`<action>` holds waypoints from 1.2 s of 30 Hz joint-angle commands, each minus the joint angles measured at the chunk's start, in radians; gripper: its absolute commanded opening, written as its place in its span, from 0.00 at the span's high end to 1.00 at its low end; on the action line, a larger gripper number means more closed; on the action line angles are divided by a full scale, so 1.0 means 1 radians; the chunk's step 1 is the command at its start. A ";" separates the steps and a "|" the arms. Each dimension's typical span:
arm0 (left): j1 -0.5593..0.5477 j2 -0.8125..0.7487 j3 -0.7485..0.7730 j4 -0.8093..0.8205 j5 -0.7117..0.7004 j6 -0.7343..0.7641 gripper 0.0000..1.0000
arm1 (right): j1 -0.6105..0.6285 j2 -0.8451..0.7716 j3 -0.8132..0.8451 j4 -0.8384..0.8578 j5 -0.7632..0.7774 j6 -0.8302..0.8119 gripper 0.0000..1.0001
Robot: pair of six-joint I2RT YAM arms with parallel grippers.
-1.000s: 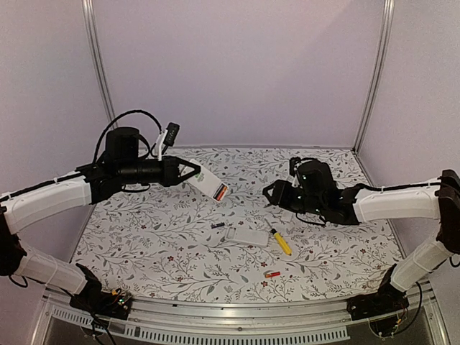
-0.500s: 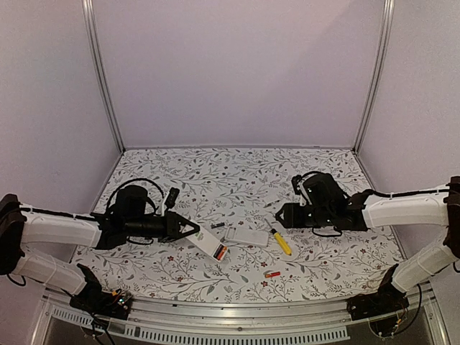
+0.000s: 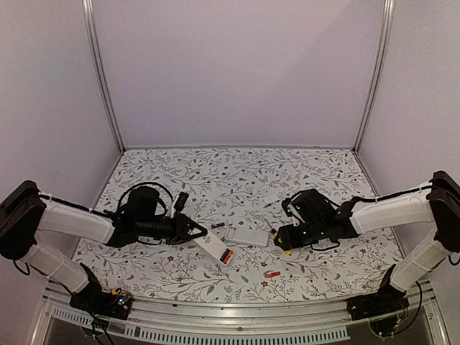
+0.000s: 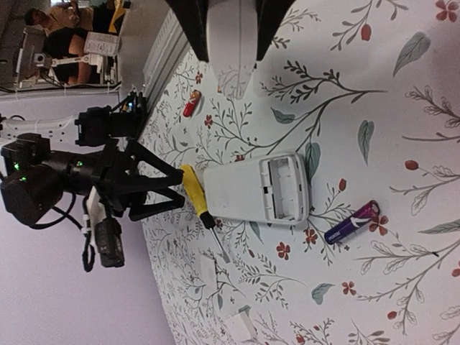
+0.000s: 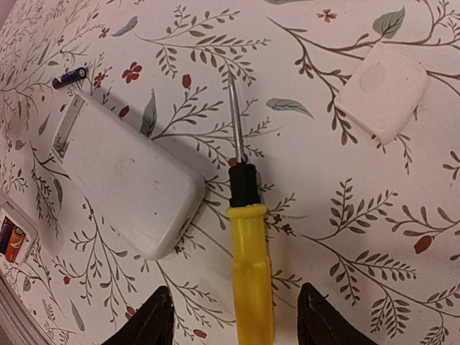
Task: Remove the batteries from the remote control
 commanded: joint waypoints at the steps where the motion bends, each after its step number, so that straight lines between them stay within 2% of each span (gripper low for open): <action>1: -0.012 0.030 0.044 -0.017 0.034 0.037 1.00 | 0.006 0.017 0.012 -0.050 0.047 -0.007 0.43; 8: -0.005 0.092 0.075 -0.059 0.060 0.076 1.00 | 0.025 0.042 0.019 -0.069 0.078 -0.015 0.47; 12: 0.003 0.126 0.085 -0.060 0.077 0.087 0.95 | 0.039 0.068 0.029 -0.074 0.098 -0.021 0.50; 16: 0.010 0.143 0.103 -0.097 0.056 0.116 0.80 | 0.052 0.088 0.036 -0.068 0.114 -0.020 0.60; 19: 0.014 0.141 0.133 -0.187 -0.007 0.162 0.61 | 0.055 0.103 0.040 -0.065 0.125 -0.008 0.75; 24: 0.023 0.109 0.158 -0.311 -0.145 0.227 0.28 | 0.055 0.107 0.041 -0.057 0.137 0.009 0.87; 30: 0.047 0.015 0.156 -0.409 -0.316 0.256 0.13 | 0.055 0.082 0.043 -0.065 0.162 0.026 0.97; 33: 0.049 -0.066 0.162 -0.495 -0.424 0.267 0.10 | 0.055 0.038 0.048 -0.070 0.176 0.030 0.99; 36: 0.048 -0.153 0.160 -0.498 -0.454 0.280 0.10 | 0.055 -0.009 0.056 -0.066 0.166 0.019 1.00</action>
